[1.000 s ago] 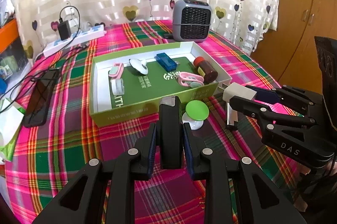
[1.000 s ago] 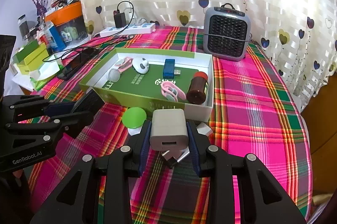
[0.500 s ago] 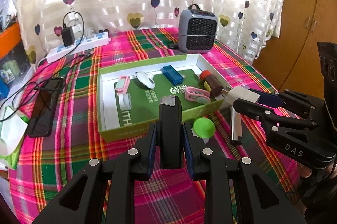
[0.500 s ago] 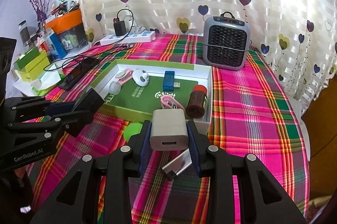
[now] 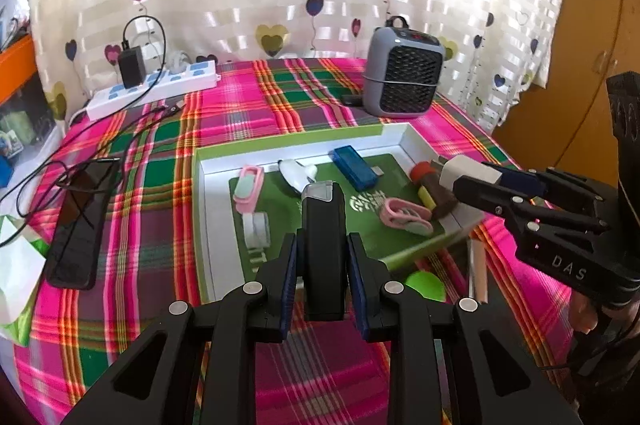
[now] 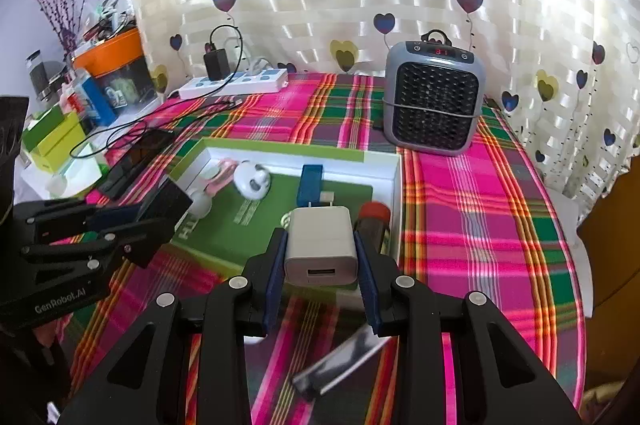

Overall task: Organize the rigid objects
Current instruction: 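Carry the white charger over the box with the right tool while the left carries the black remote, then lower the charger into the box and open the right tool while the left releases the remote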

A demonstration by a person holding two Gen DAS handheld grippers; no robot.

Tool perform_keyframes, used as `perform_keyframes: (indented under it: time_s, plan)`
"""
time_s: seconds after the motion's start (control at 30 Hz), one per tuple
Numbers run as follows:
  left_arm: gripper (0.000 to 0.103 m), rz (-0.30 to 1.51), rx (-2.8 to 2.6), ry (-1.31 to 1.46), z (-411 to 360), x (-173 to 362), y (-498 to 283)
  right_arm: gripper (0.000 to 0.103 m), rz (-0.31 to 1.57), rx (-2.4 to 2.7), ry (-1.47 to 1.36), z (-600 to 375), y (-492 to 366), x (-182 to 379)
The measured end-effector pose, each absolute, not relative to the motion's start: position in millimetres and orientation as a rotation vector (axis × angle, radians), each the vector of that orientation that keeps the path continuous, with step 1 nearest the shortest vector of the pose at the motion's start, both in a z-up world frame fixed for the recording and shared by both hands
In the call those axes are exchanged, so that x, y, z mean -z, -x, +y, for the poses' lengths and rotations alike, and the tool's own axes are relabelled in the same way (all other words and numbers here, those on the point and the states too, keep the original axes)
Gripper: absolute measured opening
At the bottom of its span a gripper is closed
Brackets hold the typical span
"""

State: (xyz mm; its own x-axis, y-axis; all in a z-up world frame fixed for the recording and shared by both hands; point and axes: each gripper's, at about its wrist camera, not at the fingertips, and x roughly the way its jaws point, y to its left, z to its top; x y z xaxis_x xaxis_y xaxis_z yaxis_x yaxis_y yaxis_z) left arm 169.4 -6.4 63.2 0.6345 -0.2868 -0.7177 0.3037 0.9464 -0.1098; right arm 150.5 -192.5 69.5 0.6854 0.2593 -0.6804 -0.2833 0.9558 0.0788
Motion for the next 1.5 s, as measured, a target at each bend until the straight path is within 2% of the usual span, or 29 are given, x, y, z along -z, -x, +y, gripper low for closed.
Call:
perform_keyframes:
  time_s: [0.73, 1.5]
  plan:
    - [0.023, 0.896, 0.303, 0.021, -4.9, -33.0, -223.6, 0.035, 0.847, -0.239, 0.034, -190.3, -236.4, -43.4]
    - [0.023, 0.933, 0.309, 0.035, -4.7, -18.0, -236.6, 0.035, 0.891, -0.231, 0.052, -183.4, -260.3, -25.4]
